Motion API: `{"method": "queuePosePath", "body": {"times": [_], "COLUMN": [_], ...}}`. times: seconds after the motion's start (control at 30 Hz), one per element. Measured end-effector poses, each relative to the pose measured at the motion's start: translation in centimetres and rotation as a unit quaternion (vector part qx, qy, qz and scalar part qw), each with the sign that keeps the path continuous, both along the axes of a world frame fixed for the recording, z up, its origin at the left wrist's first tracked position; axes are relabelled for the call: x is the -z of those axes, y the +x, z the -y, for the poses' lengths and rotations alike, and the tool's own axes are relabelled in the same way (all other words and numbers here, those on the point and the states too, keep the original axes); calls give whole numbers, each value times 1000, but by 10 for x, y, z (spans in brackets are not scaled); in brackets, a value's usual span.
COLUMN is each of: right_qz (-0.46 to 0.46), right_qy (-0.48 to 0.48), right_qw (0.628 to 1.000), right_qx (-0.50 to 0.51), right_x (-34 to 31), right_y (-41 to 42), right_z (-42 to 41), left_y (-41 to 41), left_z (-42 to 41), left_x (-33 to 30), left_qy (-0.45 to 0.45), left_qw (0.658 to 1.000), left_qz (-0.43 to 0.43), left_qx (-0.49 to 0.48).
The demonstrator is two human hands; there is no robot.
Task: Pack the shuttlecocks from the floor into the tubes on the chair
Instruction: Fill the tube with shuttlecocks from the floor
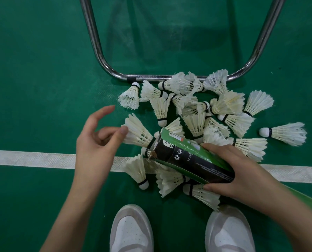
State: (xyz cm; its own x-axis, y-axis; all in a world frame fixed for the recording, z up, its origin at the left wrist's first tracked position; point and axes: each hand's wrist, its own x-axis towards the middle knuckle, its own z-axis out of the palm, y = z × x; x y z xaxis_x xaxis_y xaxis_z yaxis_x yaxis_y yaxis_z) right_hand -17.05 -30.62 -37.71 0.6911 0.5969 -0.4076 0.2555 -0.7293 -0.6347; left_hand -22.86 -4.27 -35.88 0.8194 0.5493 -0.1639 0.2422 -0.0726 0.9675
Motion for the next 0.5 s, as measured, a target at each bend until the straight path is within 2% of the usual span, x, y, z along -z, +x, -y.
{"method": "queuePosePath", "body": {"times": [0.27,0.5], "right_qz": [-13,-9], "right_qy": [3,4], "right_qw": [1000,1000], "right_qx": [2,5], "right_x": [2,2], "right_y": [-1,-1], "right_z": [-3,-2], "left_y": [-2,-4], "left_z": [26,41], "left_x": [6,4], "left_qy": [-93,-102], "left_qw": [994,989], "left_qz": [-40,-66], "left_qx": [44,83]}}
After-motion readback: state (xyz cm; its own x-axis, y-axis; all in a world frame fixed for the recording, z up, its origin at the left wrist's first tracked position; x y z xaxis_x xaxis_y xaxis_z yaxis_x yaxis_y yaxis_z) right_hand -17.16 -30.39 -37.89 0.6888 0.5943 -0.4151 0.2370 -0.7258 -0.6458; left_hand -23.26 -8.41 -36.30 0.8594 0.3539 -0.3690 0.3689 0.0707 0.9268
